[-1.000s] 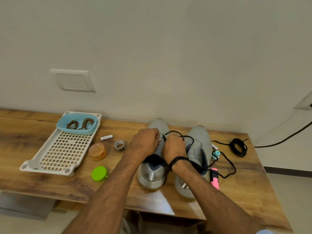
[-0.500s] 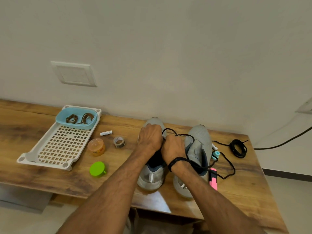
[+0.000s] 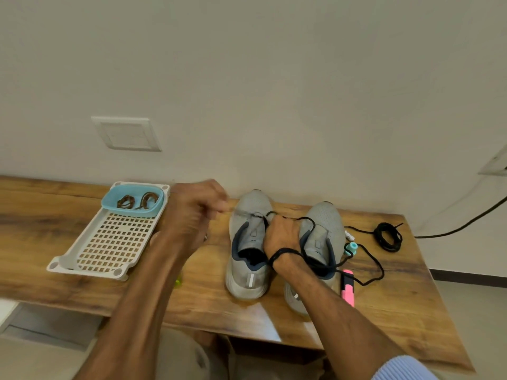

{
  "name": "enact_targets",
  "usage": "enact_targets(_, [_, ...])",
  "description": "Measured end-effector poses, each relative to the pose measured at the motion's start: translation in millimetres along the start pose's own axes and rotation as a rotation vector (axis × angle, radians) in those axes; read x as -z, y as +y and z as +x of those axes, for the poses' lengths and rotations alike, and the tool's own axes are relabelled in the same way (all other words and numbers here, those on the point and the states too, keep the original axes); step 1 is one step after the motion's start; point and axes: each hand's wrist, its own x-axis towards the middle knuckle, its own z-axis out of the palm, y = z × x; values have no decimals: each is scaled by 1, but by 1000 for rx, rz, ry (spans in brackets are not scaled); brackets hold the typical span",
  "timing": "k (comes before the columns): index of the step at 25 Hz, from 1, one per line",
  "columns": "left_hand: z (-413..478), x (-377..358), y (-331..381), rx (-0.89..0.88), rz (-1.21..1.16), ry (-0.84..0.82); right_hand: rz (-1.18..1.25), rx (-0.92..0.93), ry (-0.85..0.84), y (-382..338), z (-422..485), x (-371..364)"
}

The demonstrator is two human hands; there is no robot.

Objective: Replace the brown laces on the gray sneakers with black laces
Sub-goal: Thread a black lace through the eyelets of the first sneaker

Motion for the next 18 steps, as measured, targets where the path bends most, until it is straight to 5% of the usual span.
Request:
enact_targets(3, [0,16,7,-4,-287,19,-61,8,-6,-1,0,2])
enact_targets(5, [11,11,-19,125,125,129,-54,21,-33,-3,3,-1])
enact_targets(8, [39,-11,-92,347,1029,-20,-22,13,-57,-3,5,-4])
enact_targets(12, [58,-24,-132,242,1561,-63,-16,23,-38,-4,3,-4])
enact_targets(14, [58,-30,-124,178,1625,-94,-5,25,-17,-5,0,-4])
enact_targets(18, [40,-40,-73,257,1326,-138,39,24,-42,-5,-1,-2])
